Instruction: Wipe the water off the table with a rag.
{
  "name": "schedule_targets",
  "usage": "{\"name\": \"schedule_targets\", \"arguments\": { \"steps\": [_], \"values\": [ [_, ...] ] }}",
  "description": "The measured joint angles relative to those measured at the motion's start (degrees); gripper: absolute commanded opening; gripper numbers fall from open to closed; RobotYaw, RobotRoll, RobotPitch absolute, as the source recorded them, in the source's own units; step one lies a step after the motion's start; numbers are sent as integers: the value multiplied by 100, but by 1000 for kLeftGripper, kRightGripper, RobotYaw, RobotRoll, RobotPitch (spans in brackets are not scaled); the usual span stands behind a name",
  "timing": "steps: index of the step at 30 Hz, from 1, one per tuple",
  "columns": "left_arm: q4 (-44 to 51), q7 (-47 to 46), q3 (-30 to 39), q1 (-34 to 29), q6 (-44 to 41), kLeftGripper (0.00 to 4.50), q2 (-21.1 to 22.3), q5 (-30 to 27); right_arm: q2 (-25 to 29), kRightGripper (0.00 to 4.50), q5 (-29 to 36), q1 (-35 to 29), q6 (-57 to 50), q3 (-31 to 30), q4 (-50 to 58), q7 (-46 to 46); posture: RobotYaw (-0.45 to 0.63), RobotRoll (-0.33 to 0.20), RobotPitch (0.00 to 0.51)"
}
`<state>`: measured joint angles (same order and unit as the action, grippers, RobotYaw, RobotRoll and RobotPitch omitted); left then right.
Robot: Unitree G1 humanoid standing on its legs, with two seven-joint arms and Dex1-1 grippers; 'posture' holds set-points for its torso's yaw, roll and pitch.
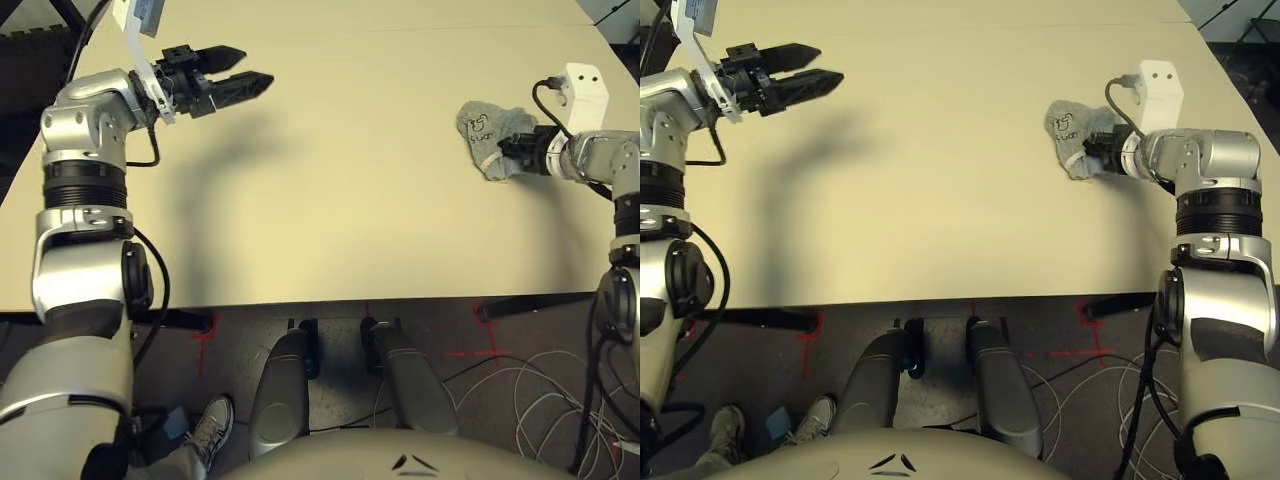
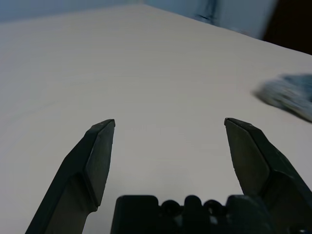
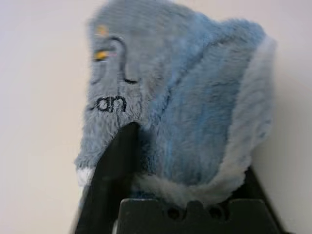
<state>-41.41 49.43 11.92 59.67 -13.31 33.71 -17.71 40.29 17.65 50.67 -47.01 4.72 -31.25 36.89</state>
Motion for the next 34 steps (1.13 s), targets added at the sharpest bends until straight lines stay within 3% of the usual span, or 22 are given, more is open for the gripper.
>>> {"name": "schedule_targets", "arguments": {
  "steps": [3, 7, 14, 24, 34],
  "values": [
    [75, -733, 131, -322, 414, 4500, -306, 60, -51, 4479, 41, 58, 681, 169, 8, 224, -23, 0, 261],
    [55, -1404, 151, -623, 867, 4500, -634, 198, -250, 4479, 112, 324, 1664, 627, -308, 95, -25, 0, 261],
    [-683, -2390, 179, -609, 1667, 4500, -807, 458, -526, 4479, 115, 627, 3528, 1410, -2004, -818, -47, 0, 283],
    [-1399, -2911, 151, -259, 2368, 4500, -877, 656, -259, 4479, -203, 773, 4666, 1425, -3370, -1125, -109, 0, 313],
    [-1713, -3464, 160, -221, 2913, 4500, -1013, 832, -267, 4479, -199, 881, 5210, 1490, -3667, -576, -138, 0, 284]
  ]
}}
